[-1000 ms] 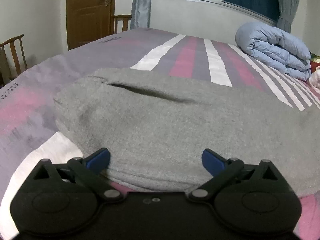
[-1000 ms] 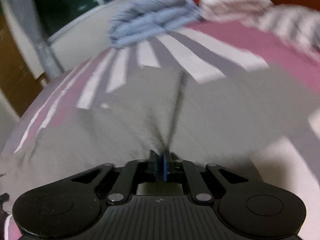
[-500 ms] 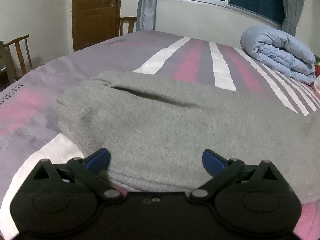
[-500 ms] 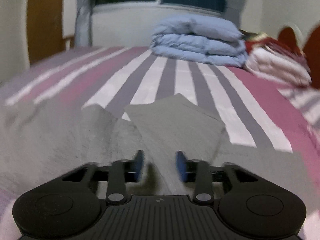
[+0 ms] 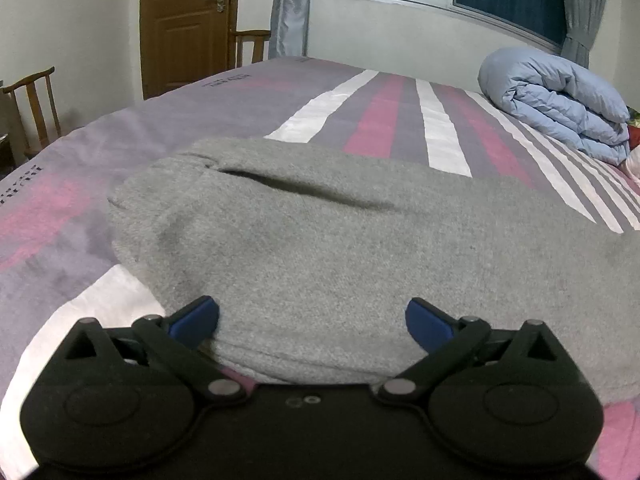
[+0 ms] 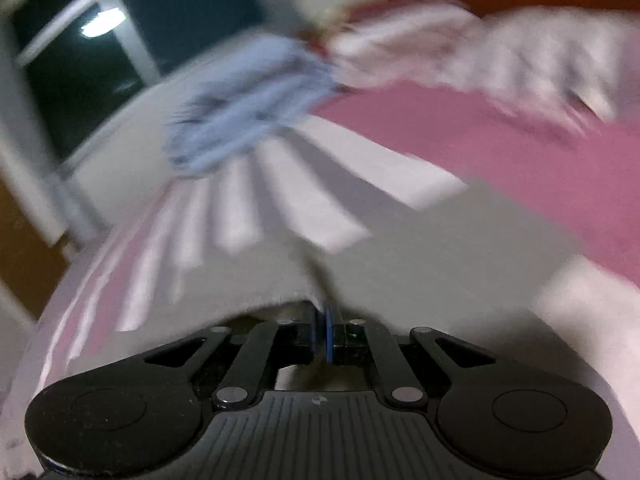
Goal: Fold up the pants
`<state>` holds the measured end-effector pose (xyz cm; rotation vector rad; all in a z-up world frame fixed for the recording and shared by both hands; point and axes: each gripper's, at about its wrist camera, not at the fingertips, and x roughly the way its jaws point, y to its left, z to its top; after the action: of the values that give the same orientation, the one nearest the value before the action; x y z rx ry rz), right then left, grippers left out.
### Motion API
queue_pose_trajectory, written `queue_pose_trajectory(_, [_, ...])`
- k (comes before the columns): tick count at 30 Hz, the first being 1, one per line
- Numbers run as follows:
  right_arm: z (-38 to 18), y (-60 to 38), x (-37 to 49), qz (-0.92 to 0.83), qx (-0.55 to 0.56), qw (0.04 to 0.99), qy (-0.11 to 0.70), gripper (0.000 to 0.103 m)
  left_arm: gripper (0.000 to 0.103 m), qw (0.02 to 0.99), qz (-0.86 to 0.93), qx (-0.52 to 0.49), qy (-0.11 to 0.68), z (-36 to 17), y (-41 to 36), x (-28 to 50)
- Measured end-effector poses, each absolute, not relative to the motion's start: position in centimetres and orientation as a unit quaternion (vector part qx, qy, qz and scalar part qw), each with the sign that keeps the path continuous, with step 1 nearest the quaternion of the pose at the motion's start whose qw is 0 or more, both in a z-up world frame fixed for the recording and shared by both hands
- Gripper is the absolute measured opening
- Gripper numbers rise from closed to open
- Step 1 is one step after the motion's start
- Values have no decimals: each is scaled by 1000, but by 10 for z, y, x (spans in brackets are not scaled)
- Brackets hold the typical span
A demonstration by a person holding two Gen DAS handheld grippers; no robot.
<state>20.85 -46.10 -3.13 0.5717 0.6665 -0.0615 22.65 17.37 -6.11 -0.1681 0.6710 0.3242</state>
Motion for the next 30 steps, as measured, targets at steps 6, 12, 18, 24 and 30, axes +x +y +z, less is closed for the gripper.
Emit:
queue_pose_trajectory(6, [-35, -472, 197, 12, 202, 916, 347, 7, 96, 927, 162, -84, 329, -61, 175, 227])
queue_pose_trajectory(12, [-14, -431, 179, 52, 75, 946, 311, 36, 96, 927, 160, -87, 327, -61, 175, 227])
queue_pose_trajectory(18, [-29, -391, 183, 60, -51, 949, 307, 37, 96, 928, 159, -87, 327, -61, 175, 226])
queue_pose_trajectory(24, [-47, -376, 186, 55, -128, 942, 305, 42, 96, 928, 158, -88, 327, -61, 175, 225])
queue_pose_trajectory(30, [-51, -360, 187, 71, -176, 941, 280, 64, 96, 928, 157, -89, 327, -61, 174, 225])
